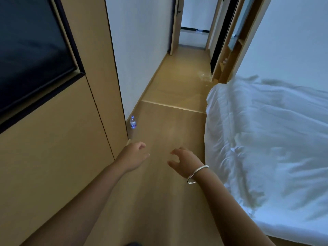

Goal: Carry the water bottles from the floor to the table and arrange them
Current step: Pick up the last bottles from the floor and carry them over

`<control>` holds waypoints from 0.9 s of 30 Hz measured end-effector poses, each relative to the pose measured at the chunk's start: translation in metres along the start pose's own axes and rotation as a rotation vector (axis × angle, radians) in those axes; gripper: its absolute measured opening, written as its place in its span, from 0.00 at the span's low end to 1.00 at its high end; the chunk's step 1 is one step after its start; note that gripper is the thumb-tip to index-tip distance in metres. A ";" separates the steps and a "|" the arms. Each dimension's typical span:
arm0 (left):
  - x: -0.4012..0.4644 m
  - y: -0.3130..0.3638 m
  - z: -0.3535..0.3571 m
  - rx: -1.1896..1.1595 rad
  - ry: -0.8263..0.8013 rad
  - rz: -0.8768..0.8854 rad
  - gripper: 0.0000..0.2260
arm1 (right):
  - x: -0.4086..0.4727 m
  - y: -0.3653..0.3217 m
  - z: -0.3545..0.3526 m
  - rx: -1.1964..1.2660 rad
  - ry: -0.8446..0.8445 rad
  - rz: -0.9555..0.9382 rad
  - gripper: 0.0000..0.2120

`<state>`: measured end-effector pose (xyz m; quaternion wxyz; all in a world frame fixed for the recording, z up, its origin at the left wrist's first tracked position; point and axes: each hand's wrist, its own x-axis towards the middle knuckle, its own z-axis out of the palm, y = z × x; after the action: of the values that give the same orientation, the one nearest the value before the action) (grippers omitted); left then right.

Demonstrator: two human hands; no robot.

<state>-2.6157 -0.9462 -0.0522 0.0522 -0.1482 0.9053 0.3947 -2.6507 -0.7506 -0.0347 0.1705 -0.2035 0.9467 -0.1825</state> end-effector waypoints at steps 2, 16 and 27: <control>0.030 0.000 0.000 0.001 0.000 -0.016 0.19 | 0.030 0.006 -0.006 -0.001 -0.020 -0.011 0.22; 0.311 0.002 -0.058 -0.013 -0.038 -0.111 0.15 | 0.314 0.009 -0.077 -0.018 -0.082 -0.010 0.22; 0.487 0.008 -0.083 -0.005 -0.047 -0.193 0.04 | 0.494 0.029 -0.126 -0.007 -0.122 -0.009 0.22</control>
<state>-3.0795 -1.1124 -0.0930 0.1110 -0.2254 0.8843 0.3936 -3.1339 -0.9120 -0.0594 0.2265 -0.2190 0.9343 -0.1671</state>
